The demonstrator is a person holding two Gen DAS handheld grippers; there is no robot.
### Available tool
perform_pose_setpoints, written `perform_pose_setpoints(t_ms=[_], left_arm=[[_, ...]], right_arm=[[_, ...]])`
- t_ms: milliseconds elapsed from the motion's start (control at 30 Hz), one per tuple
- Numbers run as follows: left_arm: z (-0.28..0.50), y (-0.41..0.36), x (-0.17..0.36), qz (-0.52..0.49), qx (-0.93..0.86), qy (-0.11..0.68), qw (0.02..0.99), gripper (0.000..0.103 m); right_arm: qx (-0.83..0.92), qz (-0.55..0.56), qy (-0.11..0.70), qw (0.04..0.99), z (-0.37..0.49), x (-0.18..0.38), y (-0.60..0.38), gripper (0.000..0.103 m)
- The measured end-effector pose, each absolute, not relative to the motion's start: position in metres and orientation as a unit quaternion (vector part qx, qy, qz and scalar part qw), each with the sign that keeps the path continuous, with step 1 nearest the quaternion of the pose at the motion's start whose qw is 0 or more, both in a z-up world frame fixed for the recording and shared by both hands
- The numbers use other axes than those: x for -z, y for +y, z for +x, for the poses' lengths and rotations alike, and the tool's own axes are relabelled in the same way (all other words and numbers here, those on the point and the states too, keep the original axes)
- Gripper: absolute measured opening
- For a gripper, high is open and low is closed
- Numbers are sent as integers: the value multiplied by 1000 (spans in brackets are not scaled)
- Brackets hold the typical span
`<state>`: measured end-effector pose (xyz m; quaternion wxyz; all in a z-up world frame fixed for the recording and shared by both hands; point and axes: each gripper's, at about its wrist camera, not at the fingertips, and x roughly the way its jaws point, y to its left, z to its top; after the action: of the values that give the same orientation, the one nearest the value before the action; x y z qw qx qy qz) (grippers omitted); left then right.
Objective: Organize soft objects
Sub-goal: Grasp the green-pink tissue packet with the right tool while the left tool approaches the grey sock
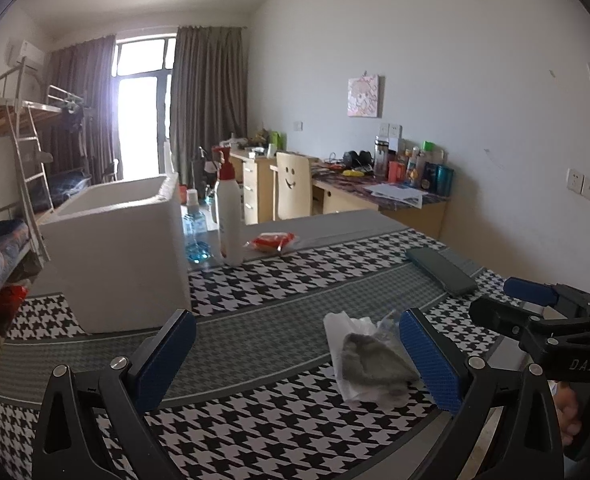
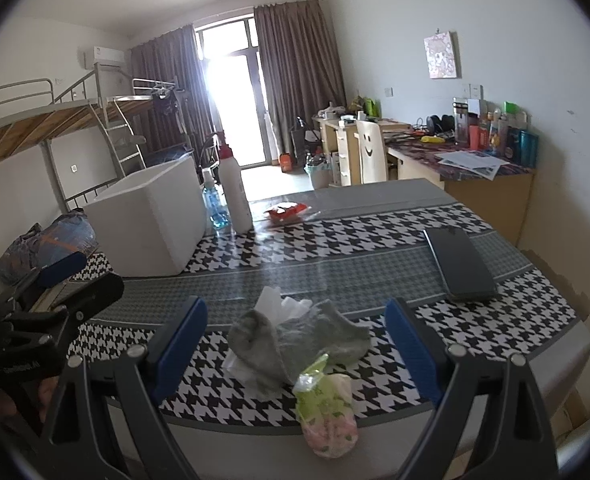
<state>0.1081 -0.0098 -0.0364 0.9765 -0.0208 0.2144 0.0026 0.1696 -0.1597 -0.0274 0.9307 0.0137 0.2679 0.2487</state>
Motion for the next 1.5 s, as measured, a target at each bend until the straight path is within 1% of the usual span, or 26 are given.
perform_pose_setpoints(t_ms=[600,900,1400,1433,1467,1500], left_arm=[[125,-22,57,-22,23,244,969,102],[131,-24,65,-22,30,258,965,102],[143,-38,82,-17,59,295,953,102],[144,-39,82,-17,60,296,953,102],[145,-41,83,-16,62,299,952,102],[145,-41,84,-16,63,300,952,102]], right_arm=[[-240,4,294,925,167,56,-176,93],[-247,-9,326,913,171,81,-173,93],[-260,-26,348,900,174,108,-169,93],[-260,-28,348,900,174,109,-169,92],[-262,-29,348,900,173,110,-169,89],[-265,-31,350,898,173,112,-169,88]])
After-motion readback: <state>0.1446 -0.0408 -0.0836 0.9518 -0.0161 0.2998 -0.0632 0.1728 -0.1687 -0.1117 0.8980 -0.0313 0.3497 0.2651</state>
